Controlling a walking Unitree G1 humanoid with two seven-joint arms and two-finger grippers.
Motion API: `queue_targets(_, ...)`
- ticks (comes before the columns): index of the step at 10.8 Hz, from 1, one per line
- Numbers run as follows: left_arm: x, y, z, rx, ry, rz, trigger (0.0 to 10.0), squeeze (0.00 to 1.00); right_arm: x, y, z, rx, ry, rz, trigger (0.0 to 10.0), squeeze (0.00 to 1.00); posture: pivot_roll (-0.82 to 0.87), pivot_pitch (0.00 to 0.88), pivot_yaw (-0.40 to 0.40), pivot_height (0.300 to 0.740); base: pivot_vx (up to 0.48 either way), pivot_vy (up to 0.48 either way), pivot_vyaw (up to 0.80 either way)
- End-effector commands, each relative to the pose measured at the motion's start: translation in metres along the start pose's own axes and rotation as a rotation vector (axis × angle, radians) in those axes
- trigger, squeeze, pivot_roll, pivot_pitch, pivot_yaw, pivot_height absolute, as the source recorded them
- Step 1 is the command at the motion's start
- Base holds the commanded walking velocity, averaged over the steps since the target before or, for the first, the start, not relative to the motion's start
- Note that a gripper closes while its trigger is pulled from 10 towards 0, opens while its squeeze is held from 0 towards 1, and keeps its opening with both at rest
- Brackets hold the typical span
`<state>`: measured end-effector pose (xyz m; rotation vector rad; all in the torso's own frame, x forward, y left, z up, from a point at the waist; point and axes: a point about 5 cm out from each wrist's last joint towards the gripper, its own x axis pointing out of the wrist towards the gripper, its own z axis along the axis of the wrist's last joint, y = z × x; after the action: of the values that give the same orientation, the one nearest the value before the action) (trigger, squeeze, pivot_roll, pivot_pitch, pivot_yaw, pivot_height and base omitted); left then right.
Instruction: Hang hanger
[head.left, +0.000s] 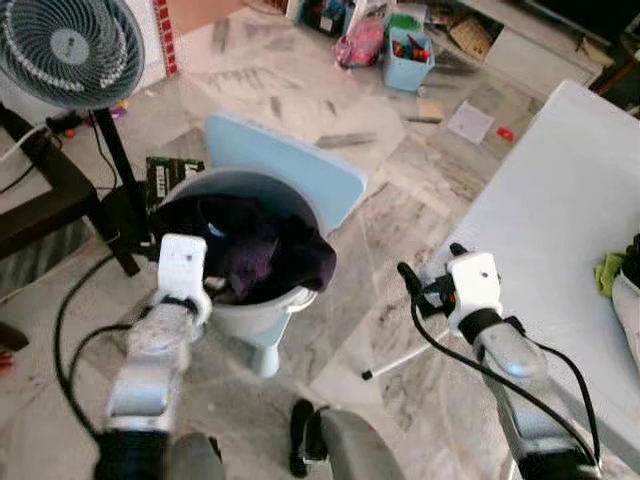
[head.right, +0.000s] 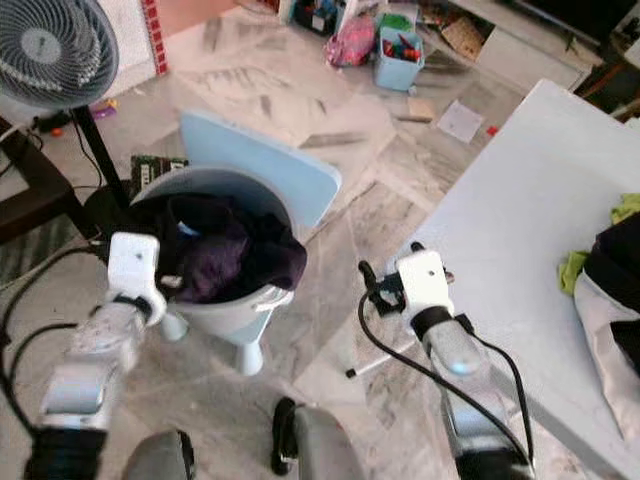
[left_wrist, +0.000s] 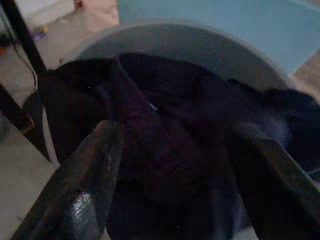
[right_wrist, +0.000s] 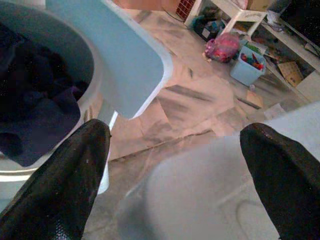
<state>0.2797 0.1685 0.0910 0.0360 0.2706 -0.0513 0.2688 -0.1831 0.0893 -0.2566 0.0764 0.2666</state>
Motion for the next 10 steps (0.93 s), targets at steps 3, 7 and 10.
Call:
queue_targets(3, -0.008, -0.023, -0.011, -0.039, 0.061, -0.061, 10.0, 0.0, 0.0, -0.001, -0.004, -0.002, 0.01, -0.013, 10.0, 0.0, -0.05, 0.158, -0.159, 0.74, 0.0, 0.0, 0.0)
queue_targets(7, 0.002, -0.021, -0.01, 0.009, 0.135, -0.088, 10.0, 1.0, 0.001, 0.001, -0.005, 0.0, 0.006, -0.016, 10.0, 0.0, -0.05, 0.158, -0.154, 0.74, 0.0, 0.0, 0.0)
queue_targets(10, 0.01, -0.037, -0.007, -0.162, 0.211, -0.158, 10.0, 1.0, 0.004, 0.005, -0.004, -0.001, 0.0, -0.014, 10.0, 0.0, -0.05, 0.157, -0.142, 0.74, 0.0, 0.0, 0.0)
